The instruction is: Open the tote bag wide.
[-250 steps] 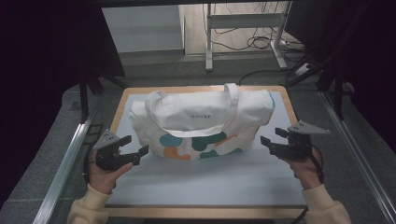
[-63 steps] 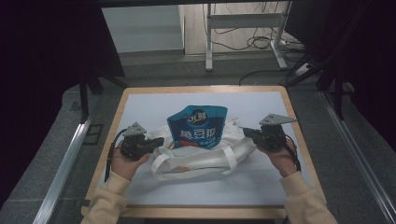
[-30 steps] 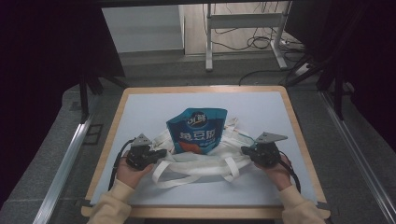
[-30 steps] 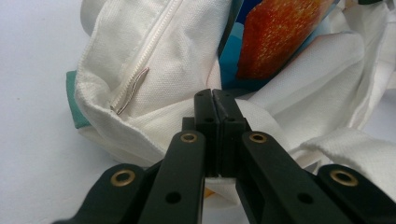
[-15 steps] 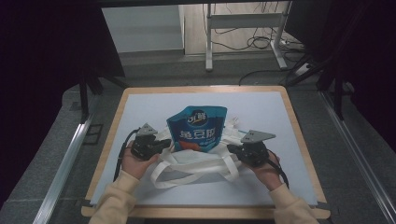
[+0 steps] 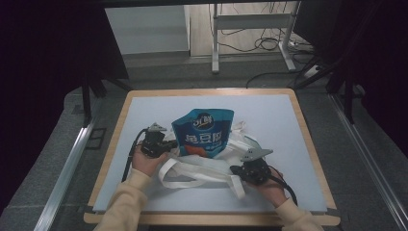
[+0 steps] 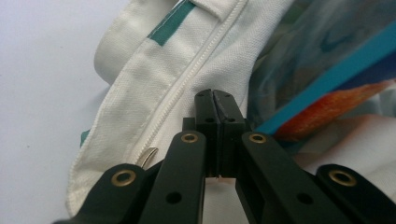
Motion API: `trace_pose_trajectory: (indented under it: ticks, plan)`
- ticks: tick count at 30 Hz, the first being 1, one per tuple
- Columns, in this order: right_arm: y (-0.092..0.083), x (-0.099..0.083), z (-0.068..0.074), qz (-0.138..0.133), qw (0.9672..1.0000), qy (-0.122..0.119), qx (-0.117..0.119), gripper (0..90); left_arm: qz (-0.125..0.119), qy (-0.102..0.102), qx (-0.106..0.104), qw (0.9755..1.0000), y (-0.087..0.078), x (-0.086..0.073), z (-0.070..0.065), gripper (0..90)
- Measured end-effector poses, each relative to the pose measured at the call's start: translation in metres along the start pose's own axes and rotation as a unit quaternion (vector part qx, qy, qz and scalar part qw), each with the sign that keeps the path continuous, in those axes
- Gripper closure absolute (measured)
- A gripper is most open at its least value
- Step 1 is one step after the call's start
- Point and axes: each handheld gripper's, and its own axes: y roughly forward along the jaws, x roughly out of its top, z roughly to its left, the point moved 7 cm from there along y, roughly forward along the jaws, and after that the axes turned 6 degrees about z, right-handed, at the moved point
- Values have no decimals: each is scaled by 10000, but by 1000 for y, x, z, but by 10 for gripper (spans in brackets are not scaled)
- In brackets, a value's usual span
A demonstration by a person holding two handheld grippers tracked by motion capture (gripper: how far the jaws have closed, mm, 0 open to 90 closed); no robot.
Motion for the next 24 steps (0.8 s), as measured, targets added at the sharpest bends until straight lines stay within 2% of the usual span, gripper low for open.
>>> trace_pose_trajectory:
  ticks: [2,11,15,18,24]
  plan:
    - [5,-8,3,85,10000,-35,-32,893,26,-32,-9,10000,3,0,2,900]
    - [4,-9,3,54,10000,-6,-29,893,-47,-72,-73,9999,3,-1,1,900]
    - [4,-8,2,3,10000,37,-23,892,-202,28,-91,9997,-8,0,-4,900]
    - [1,-4,1,-116,9999,64,-38,892,-381,143,-26,9992,-17,2,-7,900]
    - [-12,9,-2,-423,9990,112,-76,892,-527,257,-91,9982,-34,0,-13,900]
